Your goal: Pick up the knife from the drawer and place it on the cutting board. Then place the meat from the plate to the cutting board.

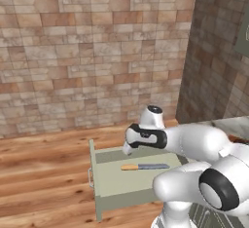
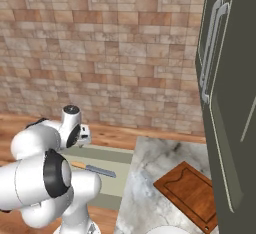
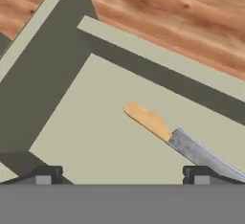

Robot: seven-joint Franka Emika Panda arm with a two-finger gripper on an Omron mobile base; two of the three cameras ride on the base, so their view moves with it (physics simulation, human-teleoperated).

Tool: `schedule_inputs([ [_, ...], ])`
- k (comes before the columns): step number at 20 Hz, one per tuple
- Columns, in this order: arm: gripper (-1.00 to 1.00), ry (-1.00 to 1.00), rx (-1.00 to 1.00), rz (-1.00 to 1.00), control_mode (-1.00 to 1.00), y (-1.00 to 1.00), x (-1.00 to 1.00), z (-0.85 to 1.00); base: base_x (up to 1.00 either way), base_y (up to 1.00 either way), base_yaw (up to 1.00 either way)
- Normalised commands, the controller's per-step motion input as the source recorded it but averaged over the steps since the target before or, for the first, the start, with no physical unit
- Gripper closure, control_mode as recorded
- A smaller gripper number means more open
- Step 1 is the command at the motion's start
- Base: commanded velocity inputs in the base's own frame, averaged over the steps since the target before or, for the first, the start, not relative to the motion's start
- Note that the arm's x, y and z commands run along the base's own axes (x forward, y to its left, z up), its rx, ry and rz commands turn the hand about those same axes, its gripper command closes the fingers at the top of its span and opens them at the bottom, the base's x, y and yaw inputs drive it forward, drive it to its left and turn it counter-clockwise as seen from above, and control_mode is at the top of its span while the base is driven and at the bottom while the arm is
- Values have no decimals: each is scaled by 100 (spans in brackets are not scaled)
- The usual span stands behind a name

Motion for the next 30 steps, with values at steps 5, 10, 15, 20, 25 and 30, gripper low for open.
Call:
schedule_inputs([
  [5,-100,1,-17,19,-100,0,-8,-22,0,0,0],
  [10,-100,0,-5,19,-100,0,-1,-28,0,0,0],
  [15,-100,0,0,14,-100,0,0,-41,0,0,0],
  [20,-100,-1,0,8,-100,0,0,-46,0,0,0],
  [25,-100,0,0,3,-100,0,7,-32,0,0,0],
  [30,-100,0,0,3,-100,0,17,-27,0,0,0],
])
